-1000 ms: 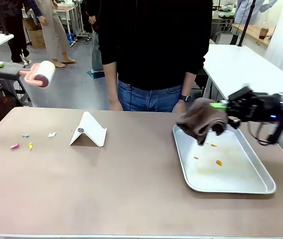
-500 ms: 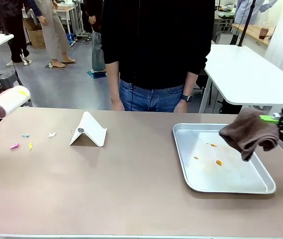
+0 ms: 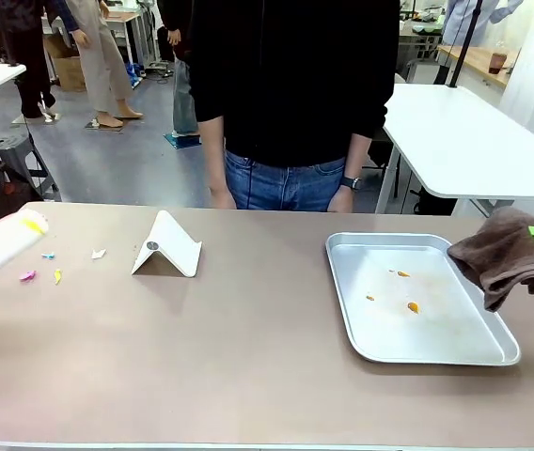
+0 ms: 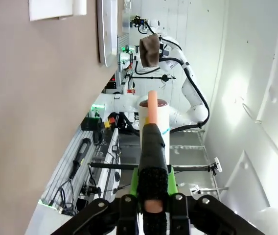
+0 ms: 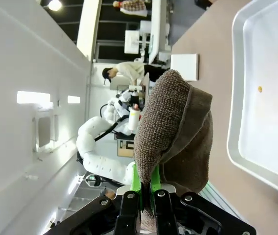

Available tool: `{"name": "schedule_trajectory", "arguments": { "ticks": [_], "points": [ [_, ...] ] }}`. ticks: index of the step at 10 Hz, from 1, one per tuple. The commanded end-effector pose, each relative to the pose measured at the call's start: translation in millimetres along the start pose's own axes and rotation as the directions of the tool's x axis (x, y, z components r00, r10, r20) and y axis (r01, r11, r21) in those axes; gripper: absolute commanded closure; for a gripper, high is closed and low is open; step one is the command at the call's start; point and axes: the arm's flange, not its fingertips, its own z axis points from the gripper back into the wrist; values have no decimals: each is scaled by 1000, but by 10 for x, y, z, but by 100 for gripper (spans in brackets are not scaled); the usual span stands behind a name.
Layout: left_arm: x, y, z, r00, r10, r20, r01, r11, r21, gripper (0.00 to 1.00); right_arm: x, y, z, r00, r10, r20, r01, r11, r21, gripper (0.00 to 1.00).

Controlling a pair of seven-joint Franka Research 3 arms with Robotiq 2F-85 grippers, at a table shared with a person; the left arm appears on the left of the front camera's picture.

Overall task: Clean the surface of the table.
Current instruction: Hold the Lint Roller with your left hand and the towel with your right hand.

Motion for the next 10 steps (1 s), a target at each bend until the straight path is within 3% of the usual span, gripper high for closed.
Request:
{"name": "schedule_trajectory", "arguments": {
  "ticks": [1, 3, 4, 5, 10],
  "points": [
    [-167, -308, 308, 999, 14, 38, -13, 999, -41, 100, -342, -91, -198, 998, 64, 13, -64, 998, 6, 100],
    [-132, -314, 228, 984, 40, 175, -38, 999, -16, 100, -379, -74, -210, 994, 111, 17, -110, 993, -35, 100],
    [-156, -308, 176, 964, 92, 248, -93, 996, -8, 100, -4, -19, 40, 999, 37, 13, -37, 999, 4, 100],
    [-140, -126, 210, 994, 19, 108, -17, 1000, -15, 100, -4, -19, 40, 999, 37, 13, -37, 999, 4, 100],
    [-140, -126, 210, 994, 19, 108, -17, 1000, -15, 100, -4, -19, 40, 999, 37, 13, -37, 999, 4, 100]
  ]
}}
